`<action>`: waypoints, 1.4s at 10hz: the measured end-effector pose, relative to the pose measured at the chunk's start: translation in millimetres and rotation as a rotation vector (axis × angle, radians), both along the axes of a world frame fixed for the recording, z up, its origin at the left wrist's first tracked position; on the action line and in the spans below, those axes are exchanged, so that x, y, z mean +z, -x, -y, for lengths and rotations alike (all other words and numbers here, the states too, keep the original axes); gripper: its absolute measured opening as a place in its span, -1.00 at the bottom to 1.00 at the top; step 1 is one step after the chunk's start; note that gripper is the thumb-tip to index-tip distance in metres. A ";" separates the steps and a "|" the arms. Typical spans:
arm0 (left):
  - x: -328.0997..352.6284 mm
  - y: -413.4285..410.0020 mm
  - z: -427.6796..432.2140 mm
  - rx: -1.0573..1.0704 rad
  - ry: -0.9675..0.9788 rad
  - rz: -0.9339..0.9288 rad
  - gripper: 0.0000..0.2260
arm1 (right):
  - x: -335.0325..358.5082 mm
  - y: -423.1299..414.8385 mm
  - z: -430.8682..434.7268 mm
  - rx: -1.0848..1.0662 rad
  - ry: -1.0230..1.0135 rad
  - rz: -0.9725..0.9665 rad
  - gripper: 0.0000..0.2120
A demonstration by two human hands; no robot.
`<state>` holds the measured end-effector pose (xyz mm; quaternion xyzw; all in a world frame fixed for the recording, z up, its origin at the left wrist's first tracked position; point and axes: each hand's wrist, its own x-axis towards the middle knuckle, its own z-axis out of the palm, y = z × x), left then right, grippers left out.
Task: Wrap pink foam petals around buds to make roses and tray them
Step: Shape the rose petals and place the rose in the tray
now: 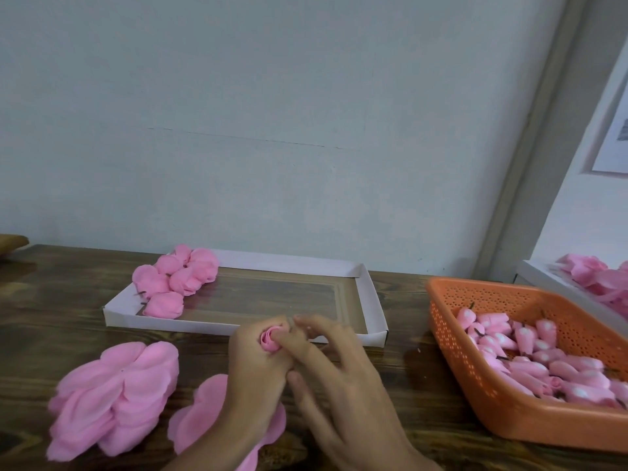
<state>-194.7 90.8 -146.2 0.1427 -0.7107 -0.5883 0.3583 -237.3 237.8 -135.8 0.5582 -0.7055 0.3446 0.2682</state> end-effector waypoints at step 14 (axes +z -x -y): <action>9.1 4.1 26.7 0.163 0.023 -0.330 -0.47 | -14.7 -13.4 13.2 0.087 -0.269 0.017 -0.89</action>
